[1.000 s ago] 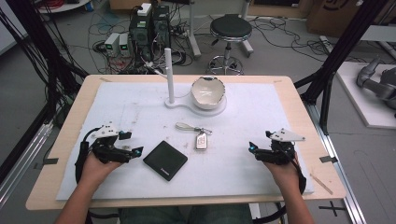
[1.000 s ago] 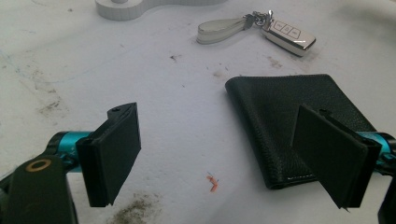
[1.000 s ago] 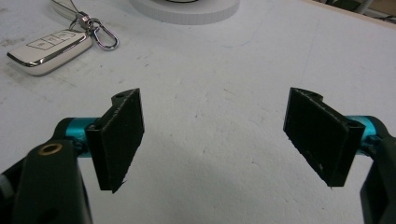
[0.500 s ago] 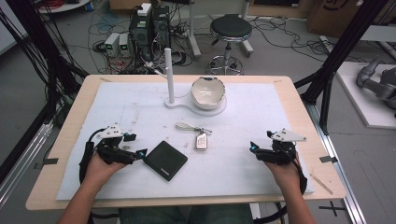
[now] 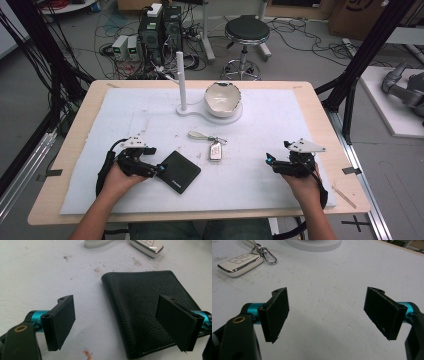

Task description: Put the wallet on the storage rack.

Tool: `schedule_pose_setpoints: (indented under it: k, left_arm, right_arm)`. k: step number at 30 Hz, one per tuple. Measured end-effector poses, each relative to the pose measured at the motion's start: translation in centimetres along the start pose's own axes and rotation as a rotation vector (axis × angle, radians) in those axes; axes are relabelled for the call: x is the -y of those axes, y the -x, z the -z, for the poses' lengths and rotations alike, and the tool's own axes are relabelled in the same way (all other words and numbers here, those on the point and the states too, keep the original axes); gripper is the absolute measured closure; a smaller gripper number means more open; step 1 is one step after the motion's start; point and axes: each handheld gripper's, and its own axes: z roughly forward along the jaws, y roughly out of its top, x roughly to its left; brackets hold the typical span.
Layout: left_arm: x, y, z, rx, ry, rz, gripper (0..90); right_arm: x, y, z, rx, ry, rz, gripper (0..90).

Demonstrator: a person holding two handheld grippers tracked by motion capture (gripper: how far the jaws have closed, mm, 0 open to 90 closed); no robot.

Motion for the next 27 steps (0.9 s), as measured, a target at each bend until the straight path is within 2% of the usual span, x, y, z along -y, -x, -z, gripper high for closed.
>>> schedule_pose_setpoints:
  k: [7,10,11,13,15,27]
  left_arm:
    - [-0.2,0.4,-1.6,0.021,-0.045,0.001,16.3]
    - [-0.3,0.5,-1.7,0.027,-0.039,0.005,16.7]
    - [-0.3,0.5,-1.7,0.038,-0.041,0.005,22.9]
    - [-0.3,0.8,-1.7,0.057,-0.046,0.000,28.1]
    - [-0.3,0.8,-1.6,0.070,-0.047,0.005,37.9]
    - [-0.2,0.8,-1.3,0.081,-0.054,0.042,49.5]
  right_arm:
    - [0.6,0.5,0.7,0.009,0.001,-0.014,20.7]
    - [0.7,0.6,0.8,0.011,0.001,-0.017,20.6]
    - [0.8,0.6,1.0,0.014,0.000,-0.020,20.6]
    - [0.9,0.7,1.0,0.015,0.000,-0.022,20.7]
    - [0.9,0.7,1.0,0.014,-0.001,-0.022,20.7]
    - [0.8,0.5,1.0,0.011,-0.004,-0.005,20.7]
